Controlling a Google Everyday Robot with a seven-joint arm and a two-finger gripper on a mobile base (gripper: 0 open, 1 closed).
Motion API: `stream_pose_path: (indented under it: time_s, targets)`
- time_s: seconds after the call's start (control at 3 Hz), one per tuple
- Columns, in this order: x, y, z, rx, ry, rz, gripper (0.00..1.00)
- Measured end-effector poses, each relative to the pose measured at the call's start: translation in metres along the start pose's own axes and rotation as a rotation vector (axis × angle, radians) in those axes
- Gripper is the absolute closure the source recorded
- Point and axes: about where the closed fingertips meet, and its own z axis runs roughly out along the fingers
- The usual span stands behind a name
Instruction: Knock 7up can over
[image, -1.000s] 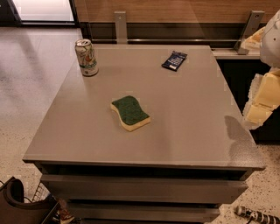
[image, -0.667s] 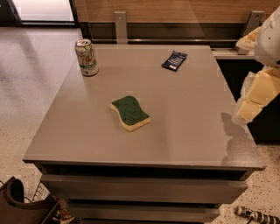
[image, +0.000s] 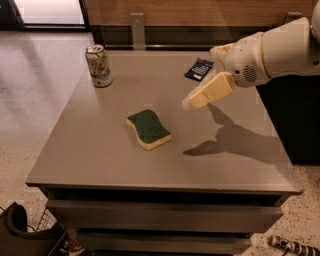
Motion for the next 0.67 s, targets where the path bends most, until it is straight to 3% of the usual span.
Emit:
stream_pose_path:
  time_s: [0.33,0.67]
  targets:
    - [-0.038,-0.016,0.026,0.04,-0.206,0.02,0.0]
    - [-0.066,-0.021,0.044,0.094,-0.352,0.029,0.0]
